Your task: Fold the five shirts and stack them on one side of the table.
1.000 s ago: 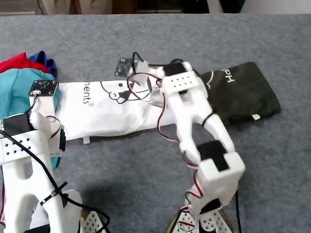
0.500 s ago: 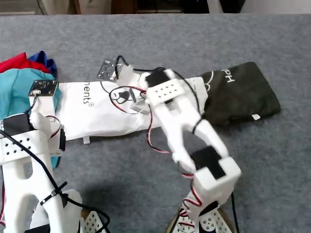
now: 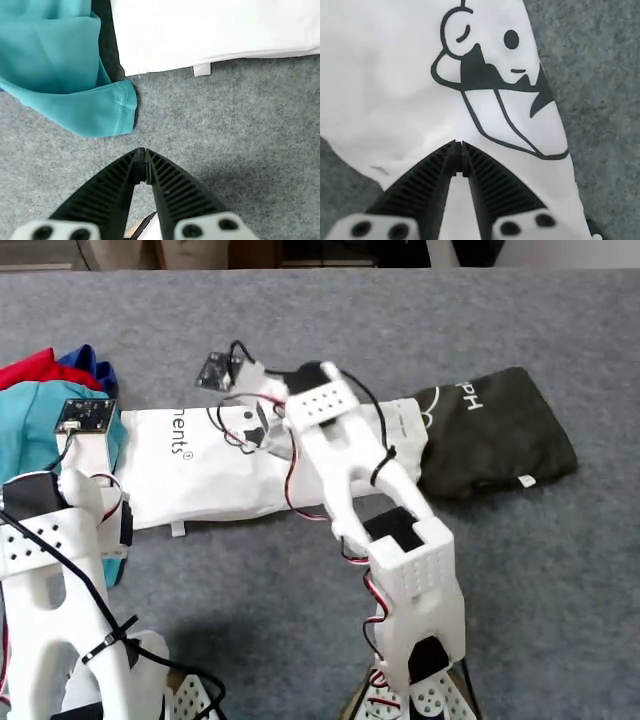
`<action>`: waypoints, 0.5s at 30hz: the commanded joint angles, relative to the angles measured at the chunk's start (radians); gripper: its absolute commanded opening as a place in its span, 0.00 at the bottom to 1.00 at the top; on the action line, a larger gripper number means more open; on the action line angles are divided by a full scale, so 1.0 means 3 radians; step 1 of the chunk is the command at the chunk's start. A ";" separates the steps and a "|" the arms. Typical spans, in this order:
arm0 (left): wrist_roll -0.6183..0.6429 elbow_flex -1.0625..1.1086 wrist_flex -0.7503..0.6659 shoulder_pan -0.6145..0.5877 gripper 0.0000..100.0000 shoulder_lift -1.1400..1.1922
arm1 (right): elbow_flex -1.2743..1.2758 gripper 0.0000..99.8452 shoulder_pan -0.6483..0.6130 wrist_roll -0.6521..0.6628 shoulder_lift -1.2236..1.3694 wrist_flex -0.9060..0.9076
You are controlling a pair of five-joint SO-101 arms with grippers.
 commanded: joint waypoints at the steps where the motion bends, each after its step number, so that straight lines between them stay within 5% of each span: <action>1: 0.0005 -0.0138 -0.0020 0.0020 0.02 -0.0054 | -0.0647 0.00 0.0090 -0.0026 -0.0136 0.0568; 9: 0.0000 -0.0143 -0.0020 0.0015 0.02 -0.0074 | -0.1777 0.00 0.0857 -0.0010 -0.0253 0.1688; 15: 0.0015 -0.0143 -0.0015 0.0041 0.02 -0.0074 | -0.1496 0.00 0.1332 0.0261 -0.0146 0.1703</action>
